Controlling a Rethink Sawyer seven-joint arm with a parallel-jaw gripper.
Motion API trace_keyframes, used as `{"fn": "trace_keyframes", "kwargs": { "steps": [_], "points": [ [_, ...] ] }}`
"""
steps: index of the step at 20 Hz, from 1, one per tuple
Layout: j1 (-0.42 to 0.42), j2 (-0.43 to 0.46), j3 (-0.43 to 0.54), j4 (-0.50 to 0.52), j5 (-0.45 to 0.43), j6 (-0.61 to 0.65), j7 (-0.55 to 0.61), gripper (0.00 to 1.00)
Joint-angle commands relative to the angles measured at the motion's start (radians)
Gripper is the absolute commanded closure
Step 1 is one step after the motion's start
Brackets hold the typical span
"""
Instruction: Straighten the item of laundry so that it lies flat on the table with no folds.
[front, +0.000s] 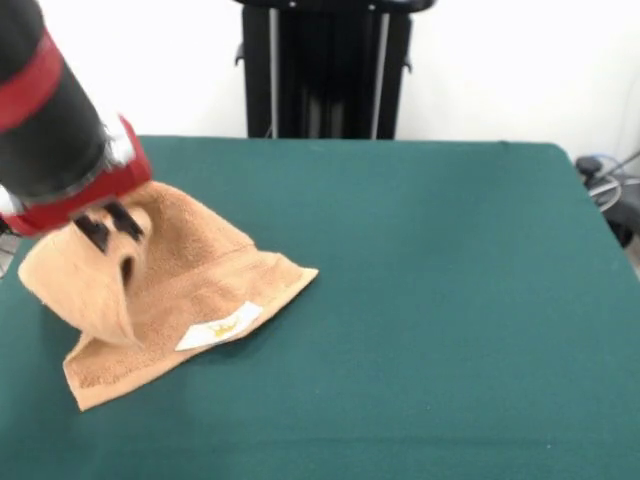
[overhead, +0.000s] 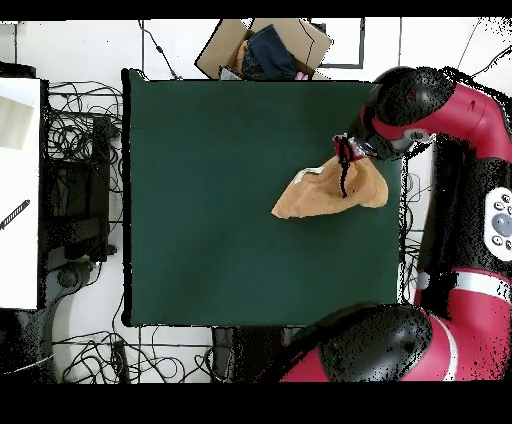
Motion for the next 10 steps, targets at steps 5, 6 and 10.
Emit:
{"fn": "trace_keyframes", "kwargs": {
  "steps": [5,6,10],
  "points": [
    [-0.061,-0.286,-0.061,0.382,0.018,0.014,-0.081,1.0],
    [-0.068,-0.297,-0.061,0.395,0.025,0.023,-0.065,1.0],
    [-0.094,-0.345,-0.053,0.46,0.043,-0.004,-0.033,1.0]
  ]
}}
